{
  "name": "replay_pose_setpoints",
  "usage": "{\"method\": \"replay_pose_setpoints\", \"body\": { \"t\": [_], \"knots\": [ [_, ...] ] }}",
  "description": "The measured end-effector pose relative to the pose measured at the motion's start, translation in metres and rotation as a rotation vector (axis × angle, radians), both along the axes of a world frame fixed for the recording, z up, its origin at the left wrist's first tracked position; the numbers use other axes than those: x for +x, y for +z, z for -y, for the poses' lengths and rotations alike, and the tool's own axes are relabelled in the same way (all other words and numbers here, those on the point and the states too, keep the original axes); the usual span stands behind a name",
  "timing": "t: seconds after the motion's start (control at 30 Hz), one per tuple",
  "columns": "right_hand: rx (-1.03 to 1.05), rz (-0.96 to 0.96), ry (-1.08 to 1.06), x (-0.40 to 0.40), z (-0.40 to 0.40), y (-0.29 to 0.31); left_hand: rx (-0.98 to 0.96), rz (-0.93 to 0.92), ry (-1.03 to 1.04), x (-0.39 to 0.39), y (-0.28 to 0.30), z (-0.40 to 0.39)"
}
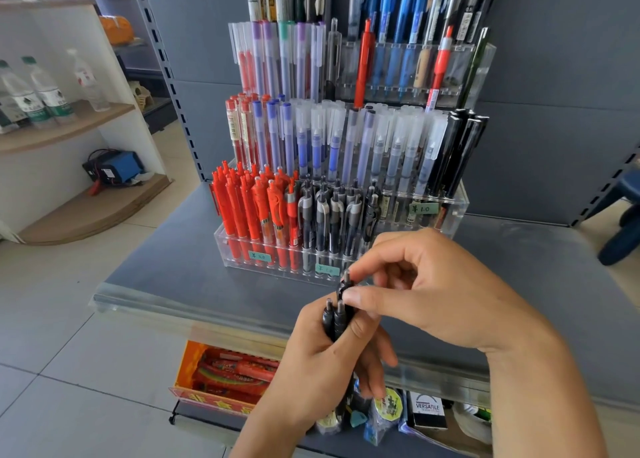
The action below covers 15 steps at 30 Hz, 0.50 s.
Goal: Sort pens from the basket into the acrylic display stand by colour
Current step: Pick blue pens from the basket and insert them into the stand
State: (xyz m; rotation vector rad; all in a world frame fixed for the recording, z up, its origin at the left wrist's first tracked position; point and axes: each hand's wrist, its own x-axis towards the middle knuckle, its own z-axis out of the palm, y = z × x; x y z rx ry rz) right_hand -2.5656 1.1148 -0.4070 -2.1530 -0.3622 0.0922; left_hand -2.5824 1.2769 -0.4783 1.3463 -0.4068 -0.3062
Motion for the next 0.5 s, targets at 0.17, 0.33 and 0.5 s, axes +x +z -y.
{"method": "replay_pose_setpoints", "body": {
  "t": [0.17,0.33,0.5],
  "knots": [
    [0.169,0.023,-0.030,0.0000,0.0000,0.0022,-0.002,-0.012,0.015,0.0011,0.0001,-0.0003],
    [0.317,0.072,-0.103,0.0006,0.0019,0.0023,-0.024,-0.024,0.018,0.0024,-0.0018,-0.0014],
    [0.317,0.033,-0.094,0.0025,-0.0034,0.0010,-0.037,-0.022,0.051,0.0023,-0.0022,-0.0005]
  ]
}}
